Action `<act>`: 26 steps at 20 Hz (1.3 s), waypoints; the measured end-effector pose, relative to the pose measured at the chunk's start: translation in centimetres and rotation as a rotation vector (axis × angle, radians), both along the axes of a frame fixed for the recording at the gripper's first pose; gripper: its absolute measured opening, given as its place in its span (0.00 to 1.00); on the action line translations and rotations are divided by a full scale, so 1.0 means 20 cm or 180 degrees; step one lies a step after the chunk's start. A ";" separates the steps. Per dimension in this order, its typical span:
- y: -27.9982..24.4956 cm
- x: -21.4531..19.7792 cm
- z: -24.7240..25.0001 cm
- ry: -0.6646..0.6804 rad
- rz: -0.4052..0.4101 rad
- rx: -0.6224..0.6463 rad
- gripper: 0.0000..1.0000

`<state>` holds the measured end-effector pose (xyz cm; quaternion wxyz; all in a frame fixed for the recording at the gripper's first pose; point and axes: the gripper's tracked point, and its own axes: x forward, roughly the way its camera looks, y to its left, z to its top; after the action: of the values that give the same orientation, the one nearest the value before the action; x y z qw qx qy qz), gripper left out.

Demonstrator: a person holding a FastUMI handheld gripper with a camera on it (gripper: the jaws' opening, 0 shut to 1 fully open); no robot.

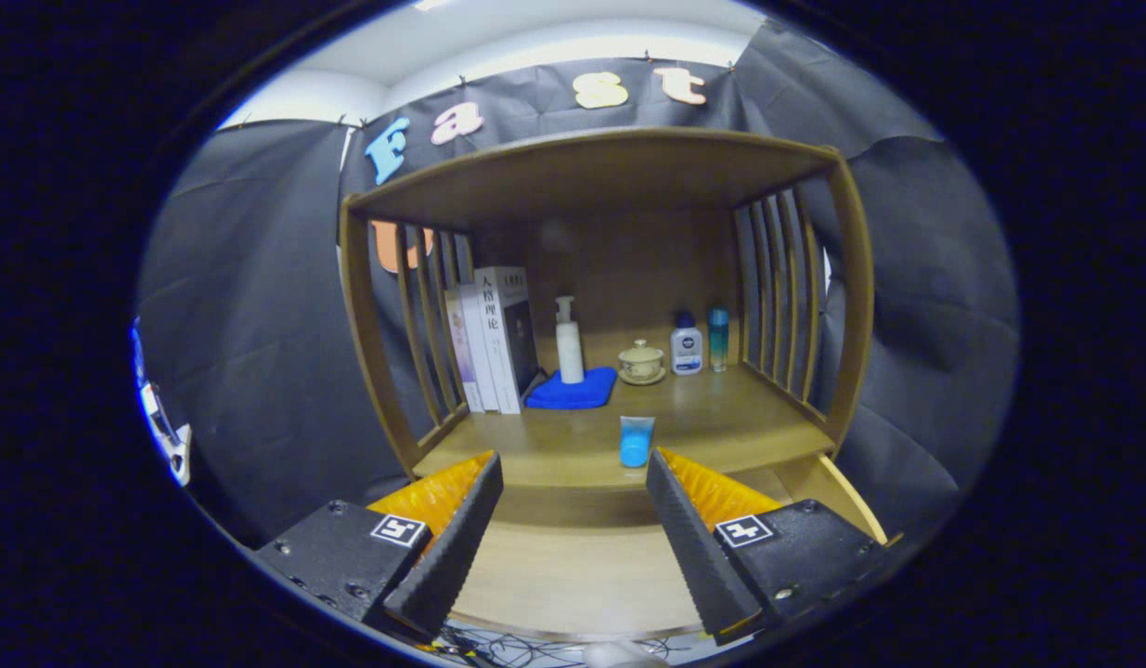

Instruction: Pull open the drawer, take out the items inside it, and place them on the countertop above the cabinet.

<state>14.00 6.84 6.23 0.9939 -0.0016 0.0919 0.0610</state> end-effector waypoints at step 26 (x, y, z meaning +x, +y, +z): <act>-0.32 -0.52 -0.73 -0.0095 -0.0424 -0.0100 0.99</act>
<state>3.63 0.37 -8.40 0.9969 -0.0120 0.0780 -0.0067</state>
